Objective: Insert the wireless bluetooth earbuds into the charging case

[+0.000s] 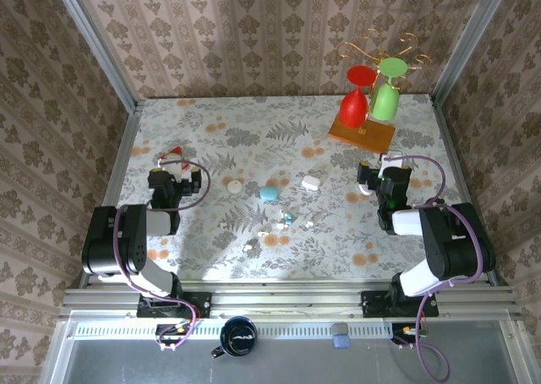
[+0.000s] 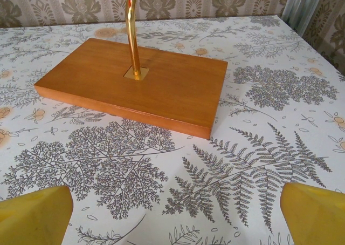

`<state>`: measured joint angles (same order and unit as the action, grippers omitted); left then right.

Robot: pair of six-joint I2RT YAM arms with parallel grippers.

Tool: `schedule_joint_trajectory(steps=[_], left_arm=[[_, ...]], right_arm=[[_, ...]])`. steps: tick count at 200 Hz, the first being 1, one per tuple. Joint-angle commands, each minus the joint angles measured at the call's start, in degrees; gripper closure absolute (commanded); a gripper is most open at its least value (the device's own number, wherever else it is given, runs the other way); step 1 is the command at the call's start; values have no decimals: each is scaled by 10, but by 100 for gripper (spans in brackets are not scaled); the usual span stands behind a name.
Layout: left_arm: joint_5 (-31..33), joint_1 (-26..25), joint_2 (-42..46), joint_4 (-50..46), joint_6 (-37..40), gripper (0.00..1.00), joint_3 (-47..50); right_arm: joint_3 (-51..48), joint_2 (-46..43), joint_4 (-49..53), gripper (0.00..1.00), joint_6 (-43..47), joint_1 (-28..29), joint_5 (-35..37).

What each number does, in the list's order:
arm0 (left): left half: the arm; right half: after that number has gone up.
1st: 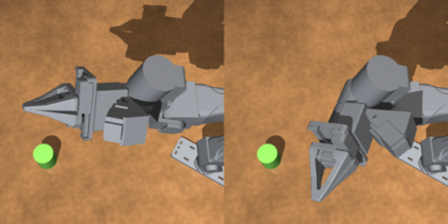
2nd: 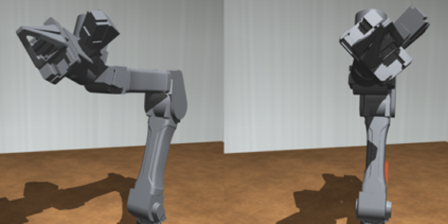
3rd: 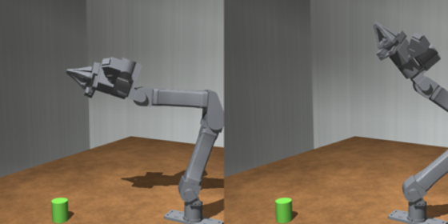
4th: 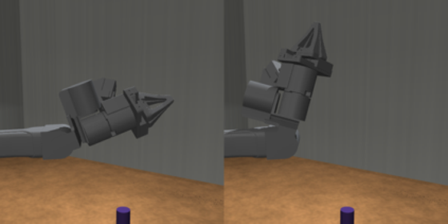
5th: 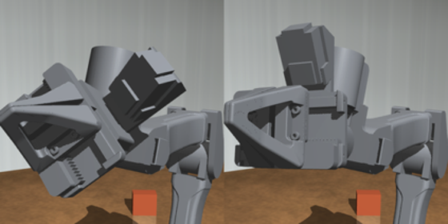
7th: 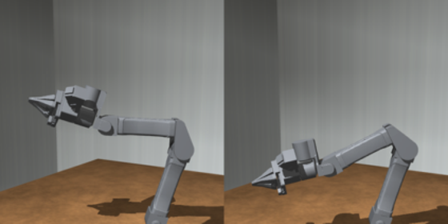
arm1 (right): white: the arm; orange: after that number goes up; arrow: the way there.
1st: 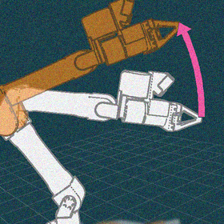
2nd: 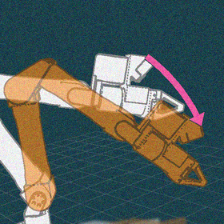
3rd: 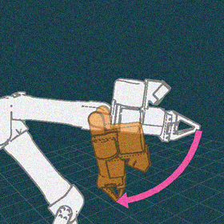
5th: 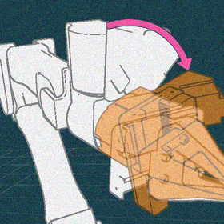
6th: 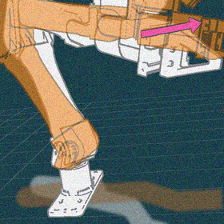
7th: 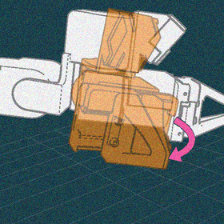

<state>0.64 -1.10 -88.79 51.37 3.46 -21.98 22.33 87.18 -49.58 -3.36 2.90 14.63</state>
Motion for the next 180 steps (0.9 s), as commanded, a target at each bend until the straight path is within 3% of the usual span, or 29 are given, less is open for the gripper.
schedule_joint_trajectory(steps=[1, 24, 41, 79, 111, 150, 180], left_arm=[[1, -4, -3, 17, 11, 0, -2], [16, -13, 0, 30, 16, 0, 6], [40, -24, 18, 37, 24, 0, 16], [86, -49, 95, -27, 36, 0, 15], [130, -107, 158, -113, 68, 0, -11], [102, -177, 209, -255, 24, 0, -65], [22, -192, 235, -332, -65, 0, -74]], right_arm=[[-5, -16, -6, 0, 3, 3, -5], [-3, -51, 26, 0, 10, 4, -19], [9, -109, 104, 0, 11, 6, -33], [15, -223, 212, 0, 24, 18, -72], [39, -290, 304, 0, 43, 53, -118], [101, -283, 413, 0, 124, 154, -189], [156, -211, 459, 0, 195, 229, -243]])
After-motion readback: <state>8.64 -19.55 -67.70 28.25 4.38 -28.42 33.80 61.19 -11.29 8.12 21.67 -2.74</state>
